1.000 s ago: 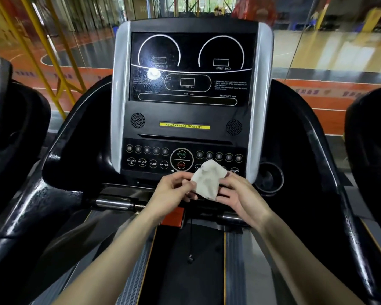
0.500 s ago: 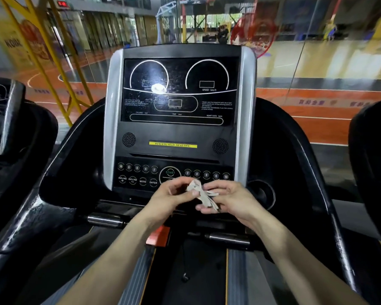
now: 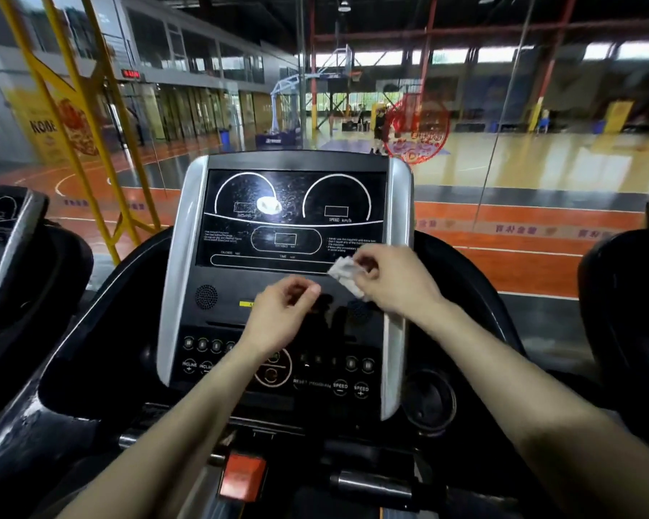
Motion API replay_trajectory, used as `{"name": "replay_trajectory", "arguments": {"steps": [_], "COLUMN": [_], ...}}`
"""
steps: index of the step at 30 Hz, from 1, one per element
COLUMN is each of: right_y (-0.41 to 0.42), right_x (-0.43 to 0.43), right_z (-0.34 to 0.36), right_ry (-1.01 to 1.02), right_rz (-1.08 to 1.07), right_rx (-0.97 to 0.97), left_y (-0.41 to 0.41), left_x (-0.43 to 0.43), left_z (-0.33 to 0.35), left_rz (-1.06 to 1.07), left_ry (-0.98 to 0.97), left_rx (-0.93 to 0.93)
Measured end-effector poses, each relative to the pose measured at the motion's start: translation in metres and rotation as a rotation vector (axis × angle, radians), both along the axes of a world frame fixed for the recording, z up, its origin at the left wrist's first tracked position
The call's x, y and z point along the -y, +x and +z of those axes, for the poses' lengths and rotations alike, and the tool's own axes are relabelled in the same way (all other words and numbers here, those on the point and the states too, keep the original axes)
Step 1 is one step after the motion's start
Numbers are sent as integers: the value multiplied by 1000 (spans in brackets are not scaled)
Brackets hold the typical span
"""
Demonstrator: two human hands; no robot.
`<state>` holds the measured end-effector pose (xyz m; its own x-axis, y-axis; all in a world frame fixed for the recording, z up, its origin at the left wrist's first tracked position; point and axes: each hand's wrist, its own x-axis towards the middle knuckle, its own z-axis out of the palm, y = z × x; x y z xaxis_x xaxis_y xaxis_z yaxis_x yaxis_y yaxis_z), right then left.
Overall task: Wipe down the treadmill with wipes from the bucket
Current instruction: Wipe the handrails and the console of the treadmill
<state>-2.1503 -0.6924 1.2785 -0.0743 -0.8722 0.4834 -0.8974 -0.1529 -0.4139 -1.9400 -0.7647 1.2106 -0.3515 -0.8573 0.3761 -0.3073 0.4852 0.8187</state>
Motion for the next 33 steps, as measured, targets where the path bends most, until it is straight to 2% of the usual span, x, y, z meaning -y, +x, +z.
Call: {"name": "replay_trajectory", "arguments": {"steps": [4,6,8,11,14,16,18,20,21,24,26,27,30,32,33], "right_y": [-38,-52,-52,-36,-25,-33,-47,-48,-38,4,0,-11,-46,-50,-40], "right_x": [61,82,89,73,53,66,92,105,104,70,61,71,107,117,115], "right_z": [85,105,90,20,-3,40,89,107,97,11,-15,-2,79,102,94], "right_ry": [-308,-407,-310,-148,-8,-18,-132,-180,-157,6,34,-2,-240,-302,-280], "right_rz": [-192,-244,-221,-76,145,24,-189,-298,-267,165,303,237,-164,-285,-279], "right_rx": [-423,-522,-551,-495,-622,-597,-501,-412,-406,-547,-644,-591,-333,-203,-186], "left_y": [-9,-14,-14,-11,-10,-10,-9,-8,-7,-7,-8,-9,-9,-8,-8], "left_x": [27,37,44,50,50,49,48,46,46,46,46,46,44,44,44], "left_z": [31,47,53,42,38,39,42,42,42,41,41,41,41,41,41], "left_rz": [227,288,294,283,298,284,278,286,290,287,300,301,301,302,303], "left_ry": [-457,-520,-476,-438,-467,-459,-452,-464,-472,-491,-497,-498,-495,-492,-491], "left_rx": [524,698,799,836,848,843,835,842,846,847,839,840,845,846,844]}}
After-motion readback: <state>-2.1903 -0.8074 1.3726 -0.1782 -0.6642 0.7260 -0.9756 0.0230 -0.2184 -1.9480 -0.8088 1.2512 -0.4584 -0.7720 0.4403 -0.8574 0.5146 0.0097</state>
